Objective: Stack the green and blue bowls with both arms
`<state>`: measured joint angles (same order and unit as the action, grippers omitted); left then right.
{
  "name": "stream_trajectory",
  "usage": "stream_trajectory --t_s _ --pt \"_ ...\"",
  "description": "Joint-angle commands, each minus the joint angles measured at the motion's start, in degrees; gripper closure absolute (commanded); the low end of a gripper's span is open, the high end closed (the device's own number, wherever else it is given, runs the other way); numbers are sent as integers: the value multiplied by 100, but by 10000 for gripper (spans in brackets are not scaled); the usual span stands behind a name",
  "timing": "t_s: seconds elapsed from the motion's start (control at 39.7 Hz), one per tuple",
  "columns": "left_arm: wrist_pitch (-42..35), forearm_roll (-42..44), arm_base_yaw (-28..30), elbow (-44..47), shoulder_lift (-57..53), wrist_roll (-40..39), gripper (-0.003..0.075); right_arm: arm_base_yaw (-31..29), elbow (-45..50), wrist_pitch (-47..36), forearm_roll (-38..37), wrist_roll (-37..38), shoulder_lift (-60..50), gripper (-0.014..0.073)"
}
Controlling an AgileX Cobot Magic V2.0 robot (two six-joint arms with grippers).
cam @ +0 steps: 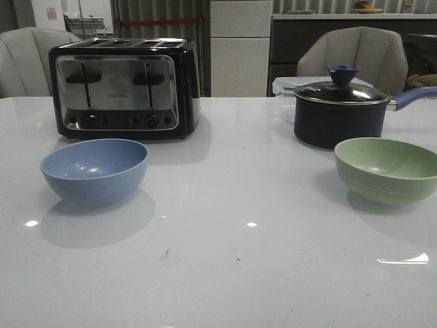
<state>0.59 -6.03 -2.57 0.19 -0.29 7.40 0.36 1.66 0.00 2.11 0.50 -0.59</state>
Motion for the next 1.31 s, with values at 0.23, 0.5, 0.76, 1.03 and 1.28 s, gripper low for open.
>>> stream_trajectory --t_s 0.23,0.5,0.76,1.03,1.28 --pt "-517 -34 -12 23 -107 -38 627 -19 -25 -538 -59 -8 -110 539" --pt "-517 -34 -12 23 -107 -38 627 -19 -25 -538 -59 -8 -110 539" --pt "-607 10 -12 23 -107 -27 627 -19 -25 -737 -59 -8 -110 539" --pt "-418 -384 -12 -886 -96 -38 627 -19 -1002 -209 -54 -8 -90 539" --pt "840 -384 -12 -2580 447 -38 627 -19 -2676 1366 -54 -8 681 539"
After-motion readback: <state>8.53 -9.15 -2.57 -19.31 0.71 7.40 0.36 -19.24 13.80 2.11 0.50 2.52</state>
